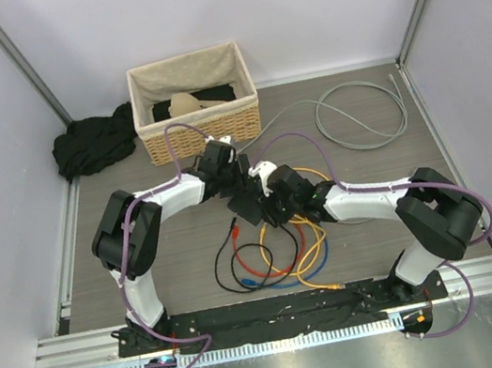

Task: Insert the plug into the switch port
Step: Insert the connector into the switch port.

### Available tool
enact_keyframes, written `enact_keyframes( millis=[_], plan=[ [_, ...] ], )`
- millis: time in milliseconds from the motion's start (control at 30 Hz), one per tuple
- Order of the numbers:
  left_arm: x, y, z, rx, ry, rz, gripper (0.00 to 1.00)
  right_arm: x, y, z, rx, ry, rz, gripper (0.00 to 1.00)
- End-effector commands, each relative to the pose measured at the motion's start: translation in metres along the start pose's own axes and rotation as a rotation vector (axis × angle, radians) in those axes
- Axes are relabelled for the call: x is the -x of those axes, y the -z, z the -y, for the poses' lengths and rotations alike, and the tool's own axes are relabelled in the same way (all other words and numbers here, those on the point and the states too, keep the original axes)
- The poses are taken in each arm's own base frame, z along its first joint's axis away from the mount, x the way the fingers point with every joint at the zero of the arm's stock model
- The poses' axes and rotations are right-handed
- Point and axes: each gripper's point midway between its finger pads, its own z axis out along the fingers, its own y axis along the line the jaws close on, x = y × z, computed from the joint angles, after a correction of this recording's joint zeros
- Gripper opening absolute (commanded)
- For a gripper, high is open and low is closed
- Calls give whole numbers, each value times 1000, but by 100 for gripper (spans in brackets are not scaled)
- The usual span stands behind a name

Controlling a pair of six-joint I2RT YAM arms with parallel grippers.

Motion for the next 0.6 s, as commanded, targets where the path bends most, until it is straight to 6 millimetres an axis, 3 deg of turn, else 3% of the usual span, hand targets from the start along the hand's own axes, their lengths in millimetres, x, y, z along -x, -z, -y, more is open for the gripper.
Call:
enact_keyframes(
  millis=[0,400,567],
  plan=[
    [-53,-5,-26,97,10,-176,64,23,14,7,-39,-24,91,42],
    [-56,-5,-24,82,20,-195,65,-23,16,3,-4,-72,-44,36],
    [-58,-5,-24,81,22,-199,65,-27,7,6,-16,-55,-63,36]
  ],
)
